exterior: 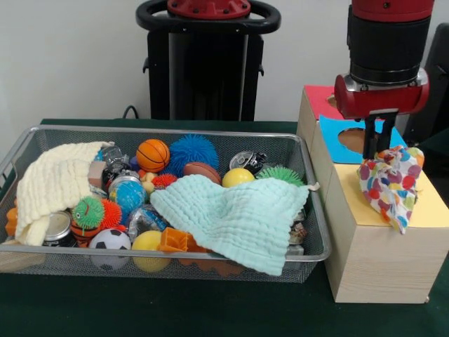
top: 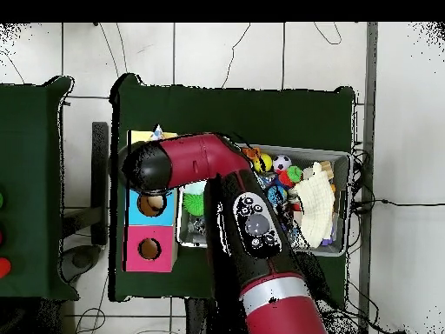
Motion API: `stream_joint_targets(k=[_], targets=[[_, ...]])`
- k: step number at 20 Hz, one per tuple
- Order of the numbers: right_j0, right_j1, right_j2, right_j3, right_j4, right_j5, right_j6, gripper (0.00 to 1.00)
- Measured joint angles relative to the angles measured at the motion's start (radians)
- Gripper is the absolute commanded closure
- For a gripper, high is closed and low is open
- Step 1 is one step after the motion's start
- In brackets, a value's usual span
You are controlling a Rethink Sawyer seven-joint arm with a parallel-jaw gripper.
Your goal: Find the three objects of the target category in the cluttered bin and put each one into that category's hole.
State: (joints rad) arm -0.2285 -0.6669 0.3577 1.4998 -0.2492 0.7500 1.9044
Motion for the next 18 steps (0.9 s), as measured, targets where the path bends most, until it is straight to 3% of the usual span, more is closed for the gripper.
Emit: stream_joint_targets(k=[18], targets=[[0.014, 0.014, -0.038, 0.056, 0.001, -0.085, 0.000, 1.00]])
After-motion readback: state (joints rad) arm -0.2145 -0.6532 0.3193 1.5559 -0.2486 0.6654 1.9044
